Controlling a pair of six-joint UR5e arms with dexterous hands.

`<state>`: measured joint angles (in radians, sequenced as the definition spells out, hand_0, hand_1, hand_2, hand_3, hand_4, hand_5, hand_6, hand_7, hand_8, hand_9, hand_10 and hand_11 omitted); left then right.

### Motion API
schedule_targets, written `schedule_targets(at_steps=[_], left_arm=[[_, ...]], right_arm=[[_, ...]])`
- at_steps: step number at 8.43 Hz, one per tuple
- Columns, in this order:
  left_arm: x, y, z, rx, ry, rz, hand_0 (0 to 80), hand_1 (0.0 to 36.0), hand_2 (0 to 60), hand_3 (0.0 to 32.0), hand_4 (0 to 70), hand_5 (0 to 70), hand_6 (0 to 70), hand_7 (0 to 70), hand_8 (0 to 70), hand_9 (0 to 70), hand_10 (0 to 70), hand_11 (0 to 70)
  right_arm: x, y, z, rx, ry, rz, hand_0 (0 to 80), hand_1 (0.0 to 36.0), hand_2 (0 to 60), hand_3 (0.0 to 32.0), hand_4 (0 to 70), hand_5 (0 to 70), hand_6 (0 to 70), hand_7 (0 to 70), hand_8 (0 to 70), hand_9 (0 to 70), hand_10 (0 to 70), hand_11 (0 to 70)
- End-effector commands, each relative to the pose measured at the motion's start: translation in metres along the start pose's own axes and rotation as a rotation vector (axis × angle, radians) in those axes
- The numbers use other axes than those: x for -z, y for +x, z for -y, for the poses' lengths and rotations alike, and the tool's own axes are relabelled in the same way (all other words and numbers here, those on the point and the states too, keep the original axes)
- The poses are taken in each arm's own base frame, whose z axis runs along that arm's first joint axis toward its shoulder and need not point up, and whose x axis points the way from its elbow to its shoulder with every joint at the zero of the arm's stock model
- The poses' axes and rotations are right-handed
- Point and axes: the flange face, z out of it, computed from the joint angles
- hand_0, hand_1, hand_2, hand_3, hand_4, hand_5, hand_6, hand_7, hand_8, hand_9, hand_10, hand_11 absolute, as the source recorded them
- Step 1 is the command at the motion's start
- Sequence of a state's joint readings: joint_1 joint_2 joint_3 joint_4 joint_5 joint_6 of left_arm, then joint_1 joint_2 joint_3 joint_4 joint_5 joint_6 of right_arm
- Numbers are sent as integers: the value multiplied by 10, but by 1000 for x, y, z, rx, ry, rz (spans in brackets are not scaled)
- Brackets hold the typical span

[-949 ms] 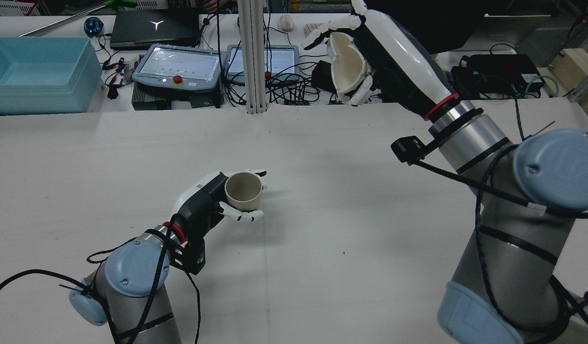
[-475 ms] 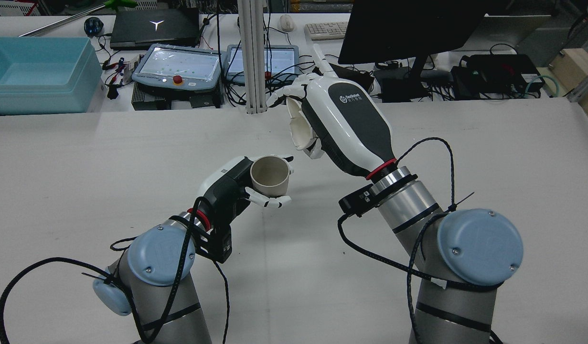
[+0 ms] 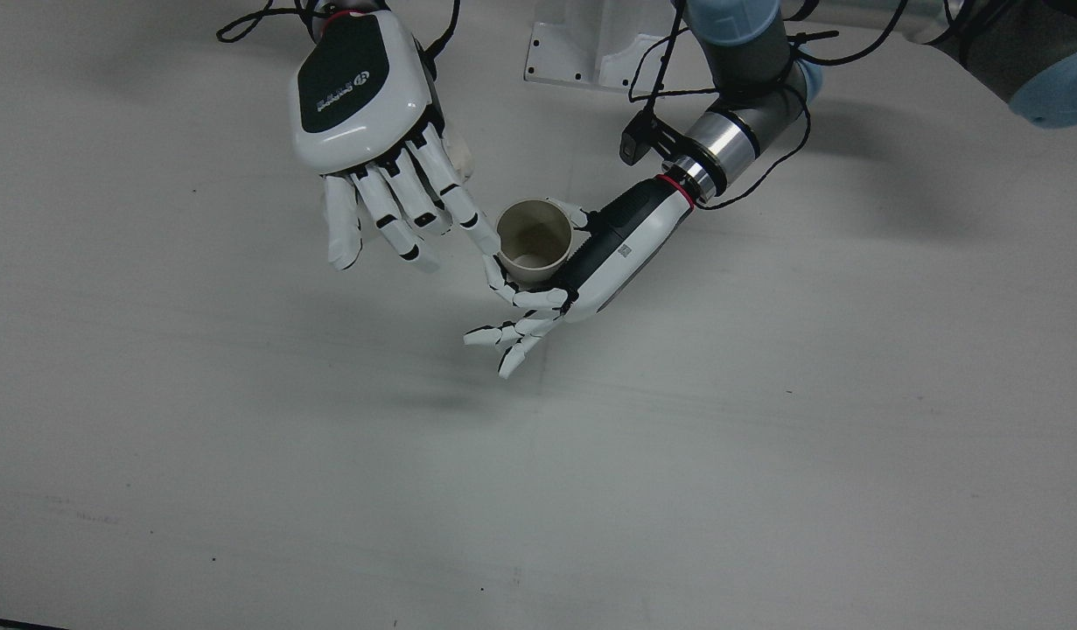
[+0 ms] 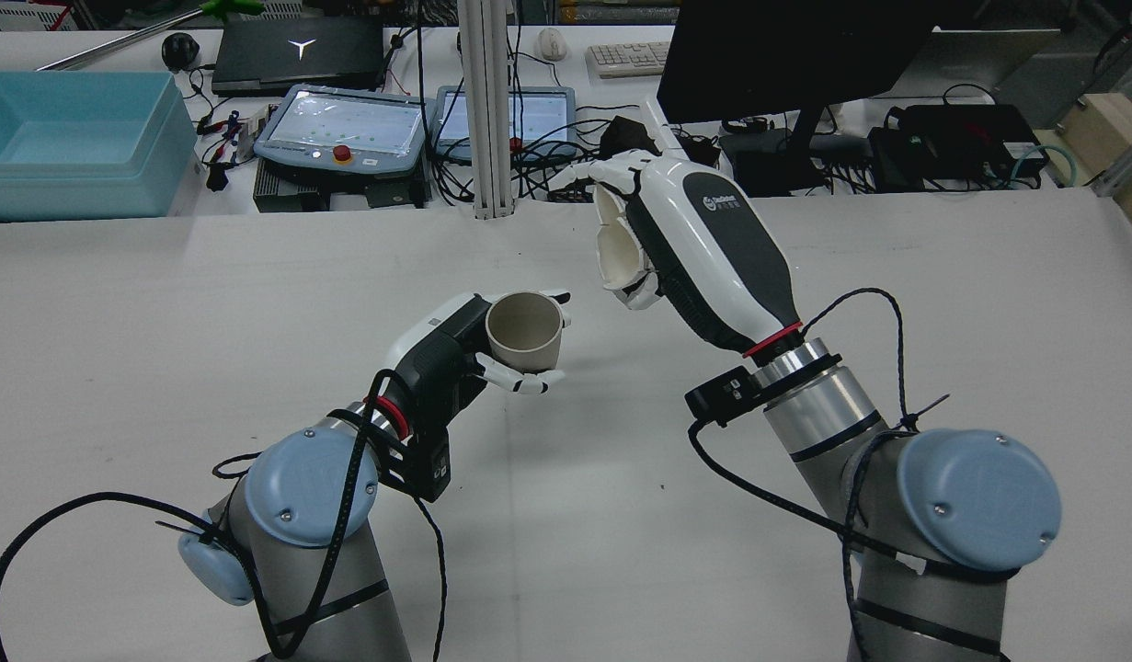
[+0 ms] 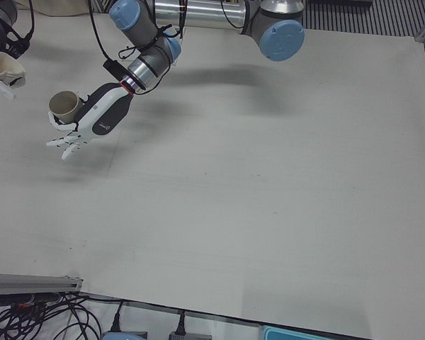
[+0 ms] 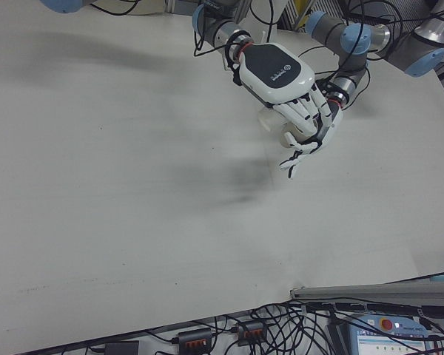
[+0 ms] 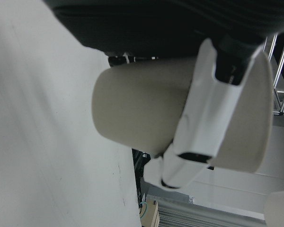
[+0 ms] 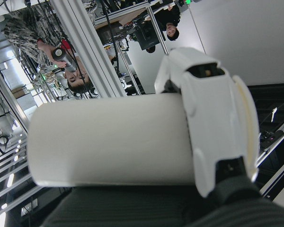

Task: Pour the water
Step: 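Tilt the right hand's cup over the left hand's cup to pour, then withdraw both hands holding their cups back toward the table sides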

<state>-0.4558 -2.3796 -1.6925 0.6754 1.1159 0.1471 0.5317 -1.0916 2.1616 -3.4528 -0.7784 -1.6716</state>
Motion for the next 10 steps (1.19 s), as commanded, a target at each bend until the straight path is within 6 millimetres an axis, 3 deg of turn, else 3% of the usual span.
schedule_targets(at_steps=[1,2,3,4,5,6,7,8,9,10], left_arm=[[1,8,0,14,-27,-10,800,360,600,0,659,700,180,152,40,18,68,137],[13,14,17,19,-29,-13,800,360,600,0,655,700,177,150,40,20,69,140],[31,27,55,17,-14,-24,800,360,600,0,652,700,174,147,40,20,71,143],[51,40,105,23,11,-36,800,360,600,0,657,700,173,147,42,24,75,148],[76,63,158,18,25,-63,800,360,600,0,680,700,175,151,44,27,76,151],[105,88,211,1,47,-90,800,360,600,0,683,700,174,151,44,27,77,152],[135,113,261,-18,64,-115,800,360,600,0,685,700,174,154,45,28,78,154],[159,142,307,-34,76,-147,800,360,600,0,700,700,180,162,47,32,80,156],[166,164,331,-47,81,-182,800,360,600,0,700,700,185,168,50,37,83,160],[179,173,356,-61,106,-194,800,360,600,0,700,700,186,171,51,38,83,160]], right_arm=[[27,18,138,-381,138,15,800,360,600,0,280,233,513,700,325,457,0,30],[53,36,190,-525,196,-11,800,360,600,0,264,235,516,700,336,468,0,38],[75,57,249,-635,278,-25,800,360,600,0,255,235,517,700,344,477,0,41],[108,70,307,-687,353,-45,800,360,600,0,192,225,491,687,348,476,0,32],[132,61,359,-650,380,-74,800,360,600,0,82,214,435,564,342,460,0,8],[146,66,396,-618,388,-130,800,360,600,0,10,211,393,483,330,440,0,0],[156,91,426,-607,374,-182,800,360,600,0,0,207,367,423,333,439,0,5],[175,152,463,-641,332,-178,793,360,600,0,0,199,344,372,348,452,17,68],[210,222,495,-712,339,-176,714,360,600,0,0,190,323,342,362,468,3,31],[249,265,519,-724,370,-209,700,360,600,0,0,189,348,393,363,471,0,0]])
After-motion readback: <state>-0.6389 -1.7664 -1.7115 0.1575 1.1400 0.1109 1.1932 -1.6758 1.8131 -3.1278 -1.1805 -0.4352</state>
